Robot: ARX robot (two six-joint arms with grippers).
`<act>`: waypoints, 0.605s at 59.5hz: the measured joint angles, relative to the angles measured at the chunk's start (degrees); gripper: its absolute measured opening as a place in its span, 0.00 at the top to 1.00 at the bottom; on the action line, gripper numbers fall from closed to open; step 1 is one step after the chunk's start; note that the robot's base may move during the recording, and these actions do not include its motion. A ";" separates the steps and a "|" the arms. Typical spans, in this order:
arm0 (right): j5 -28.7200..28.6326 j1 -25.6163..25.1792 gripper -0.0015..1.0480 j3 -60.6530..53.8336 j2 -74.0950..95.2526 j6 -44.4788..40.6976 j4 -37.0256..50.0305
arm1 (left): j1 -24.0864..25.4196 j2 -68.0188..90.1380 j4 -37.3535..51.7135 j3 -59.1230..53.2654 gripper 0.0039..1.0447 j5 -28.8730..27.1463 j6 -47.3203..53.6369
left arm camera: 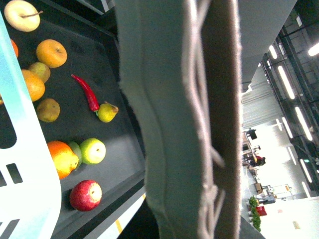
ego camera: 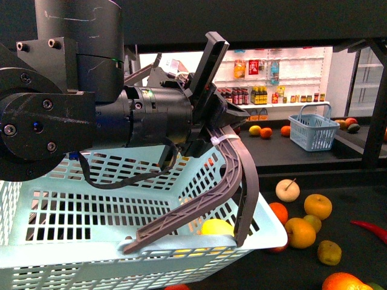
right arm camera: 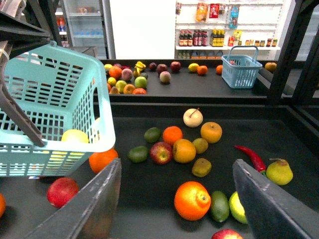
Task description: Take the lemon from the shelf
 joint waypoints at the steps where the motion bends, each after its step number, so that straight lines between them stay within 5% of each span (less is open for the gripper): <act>1: 0.00 0.00 0.25 0.00 0.00 0.00 0.00 | 0.00 0.00 0.00 0.00 0.94 0.00 0.02; 4: 0.00 0.00 0.18 0.00 0.00 0.00 0.00 | -0.07 0.00 -0.42 0.00 0.94 -1.27 -0.13; 9: -0.02 0.00 0.06 0.00 0.00 0.02 0.00 | -0.17 -0.11 -2.64 0.13 0.94 -12.37 -2.99; 19: 0.02 0.00 0.07 0.00 0.00 0.00 0.00 | 3.65 0.20 1.09 0.15 0.94 -18.49 -9.64; 36: -0.11 0.00 0.07 0.00 -0.02 0.02 0.00 | 19.54 2.49 14.67 4.94 0.94 -28.72 -23.69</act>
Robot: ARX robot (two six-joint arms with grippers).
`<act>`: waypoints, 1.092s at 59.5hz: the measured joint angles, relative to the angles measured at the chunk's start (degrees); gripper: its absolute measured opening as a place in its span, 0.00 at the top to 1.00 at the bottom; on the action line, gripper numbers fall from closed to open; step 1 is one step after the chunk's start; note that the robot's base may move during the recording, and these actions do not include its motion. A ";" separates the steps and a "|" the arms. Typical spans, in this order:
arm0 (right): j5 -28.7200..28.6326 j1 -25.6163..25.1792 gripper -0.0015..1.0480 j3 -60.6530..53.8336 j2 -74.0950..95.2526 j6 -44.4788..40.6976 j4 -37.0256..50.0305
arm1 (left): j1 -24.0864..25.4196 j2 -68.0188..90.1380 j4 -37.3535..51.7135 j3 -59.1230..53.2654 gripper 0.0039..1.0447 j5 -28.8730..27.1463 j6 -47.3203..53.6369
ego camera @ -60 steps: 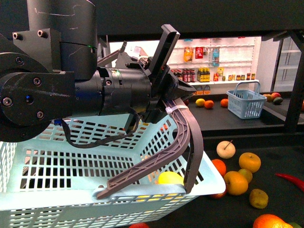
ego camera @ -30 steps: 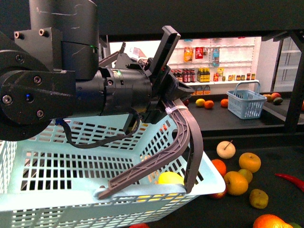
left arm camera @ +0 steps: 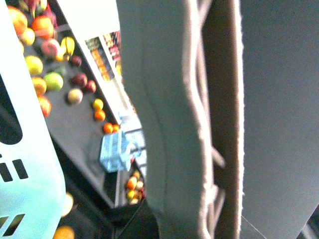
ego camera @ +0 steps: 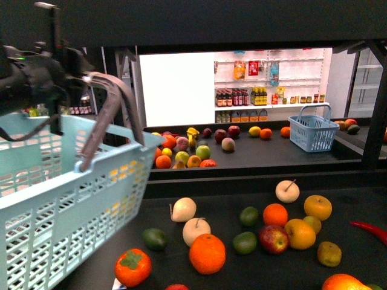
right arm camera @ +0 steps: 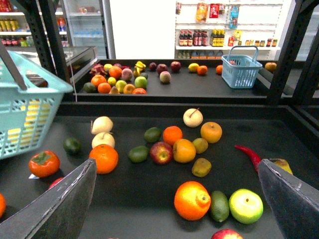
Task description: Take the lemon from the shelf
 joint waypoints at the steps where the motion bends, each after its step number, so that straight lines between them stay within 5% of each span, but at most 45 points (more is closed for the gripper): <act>1: 0.02 0.00 0.07 0.00 0.00 -0.02 0.00 | 1.09 0.15 0.87 0.24 0.94 -0.26 -1.03; 39: 0.02 0.00 0.07 0.00 0.00 -0.02 0.00 | 22.99 2.23 18.84 -4.17 0.94 4.02 -11.93; 65: 0.00 0.00 0.07 0.00 0.00 -0.02 0.00 | 28.68 2.69 27.89 -11.47 0.94 10.71 -14.78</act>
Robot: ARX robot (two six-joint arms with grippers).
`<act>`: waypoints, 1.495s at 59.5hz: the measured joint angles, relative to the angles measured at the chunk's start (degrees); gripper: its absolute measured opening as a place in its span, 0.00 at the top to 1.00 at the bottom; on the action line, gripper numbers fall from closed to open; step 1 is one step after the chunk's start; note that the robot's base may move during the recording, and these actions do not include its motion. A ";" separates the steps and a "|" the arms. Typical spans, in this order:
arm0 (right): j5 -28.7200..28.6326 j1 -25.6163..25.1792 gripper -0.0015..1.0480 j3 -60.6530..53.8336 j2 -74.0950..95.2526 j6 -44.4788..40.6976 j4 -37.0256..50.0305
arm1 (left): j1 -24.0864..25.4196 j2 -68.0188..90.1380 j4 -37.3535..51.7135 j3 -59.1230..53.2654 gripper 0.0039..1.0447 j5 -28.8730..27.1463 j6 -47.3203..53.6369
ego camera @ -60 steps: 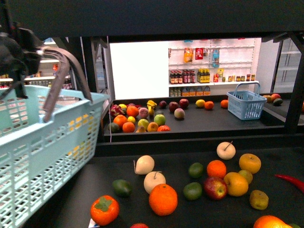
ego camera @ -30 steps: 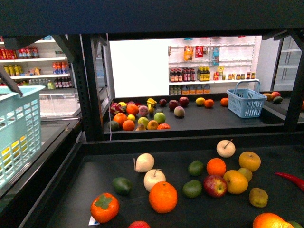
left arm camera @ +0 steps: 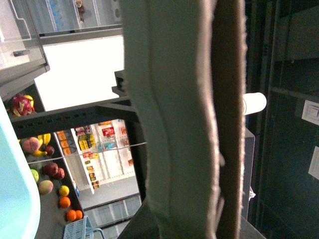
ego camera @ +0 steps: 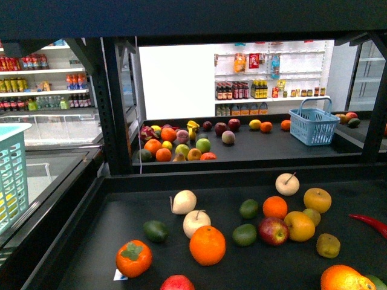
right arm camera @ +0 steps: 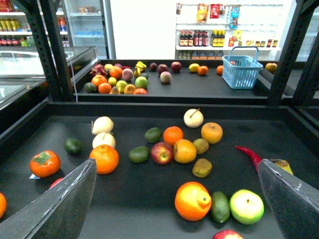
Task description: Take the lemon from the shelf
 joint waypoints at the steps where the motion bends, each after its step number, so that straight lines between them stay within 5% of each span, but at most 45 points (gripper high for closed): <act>1: 0.00 0.00 0.07 0.00 0.00 0.00 0.00 | 0.09 0.13 0.24 -0.07 0.94 0.11 -0.15; 41: 0.02 0.00 0.07 0.00 0.00 0.00 0.00 | 2.43 4.26 2.91 -2.99 0.94 1.95 -2.14; 71: 0.00 0.00 0.07 0.00 0.00 0.00 0.00 | 2.56 3.89 3.56 -3.04 0.06 1.49 -2.12; 89: 0.02 0.00 0.07 0.00 0.00 0.00 0.00 | 6.40 -2.03 -5.46 -10.08 0.07 5.51 6.97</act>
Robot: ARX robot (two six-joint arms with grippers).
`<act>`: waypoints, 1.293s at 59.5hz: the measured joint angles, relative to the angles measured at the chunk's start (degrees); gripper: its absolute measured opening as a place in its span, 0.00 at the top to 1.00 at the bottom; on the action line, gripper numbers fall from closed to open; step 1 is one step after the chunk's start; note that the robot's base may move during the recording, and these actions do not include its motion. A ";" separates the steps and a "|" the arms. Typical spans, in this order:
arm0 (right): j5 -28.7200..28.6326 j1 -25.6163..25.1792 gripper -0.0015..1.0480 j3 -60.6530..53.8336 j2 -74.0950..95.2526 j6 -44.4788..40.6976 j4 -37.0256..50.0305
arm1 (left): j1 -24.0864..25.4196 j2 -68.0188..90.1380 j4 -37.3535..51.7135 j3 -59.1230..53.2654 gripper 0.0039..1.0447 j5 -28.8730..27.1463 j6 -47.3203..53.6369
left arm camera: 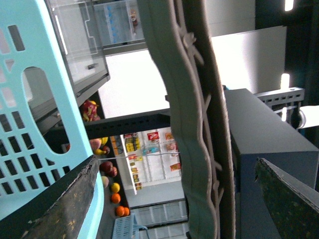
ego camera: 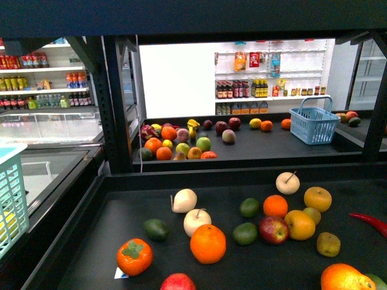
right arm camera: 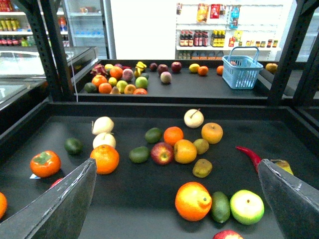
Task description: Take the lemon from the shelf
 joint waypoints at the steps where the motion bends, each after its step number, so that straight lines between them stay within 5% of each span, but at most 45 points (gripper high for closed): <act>1: -0.02 0.00 0.07 0.00 0.00 0.00 0.00 | 0.00 -0.66 -1.11 -0.28 0.07 0.31 0.63; 14: 0.00 0.00 0.07 0.00 0.00 0.02 0.00 | -0.55 -11.45 -15.26 -4.04 0.07 0.15 12.22; 26: 0.00 0.00 0.07 0.00 0.00 0.00 0.00 | -0.96 -28.15 -41.92 -8.28 0.07 -5.29 37.88; 38: 0.00 0.00 0.07 0.00 0.00 0.00 0.00 | -5.88 -50.99 -56.83 -17.29 0.07 -7.21 58.01; 40: 0.00 0.00 0.07 0.00 0.00 0.00 0.00 | -7.54 -56.96 -55.08 -20.26 0.14 -4.35 63.12; 43: -0.02 0.00 0.07 0.00 0.00 0.00 0.00 | -11.87 -66.60 -55.80 -25.14 0.26 -7.06 72.72; 48: 0.02 0.00 0.07 0.00 0.00 0.00 0.00 | -26.43 -84.19 -64.11 -34.05 0.51 -21.59 80.37; 50: 0.02 0.00 0.07 0.00 0.00 0.00 0.00 | -28.85 -87.34 -64.65 -35.82 0.57 -22.38 81.18; 63: 0.00 0.00 0.07 0.00 0.00 0.00 0.00 | -30.53 -96.78 -64.96 -44.13 0.98 -23.89 82.71; 77: 0.00 0.00 0.07 0.00 0.00 0.00 0.00 | -30.58 -101.48 -66.55 -46.90 0.98 -23.96 83.03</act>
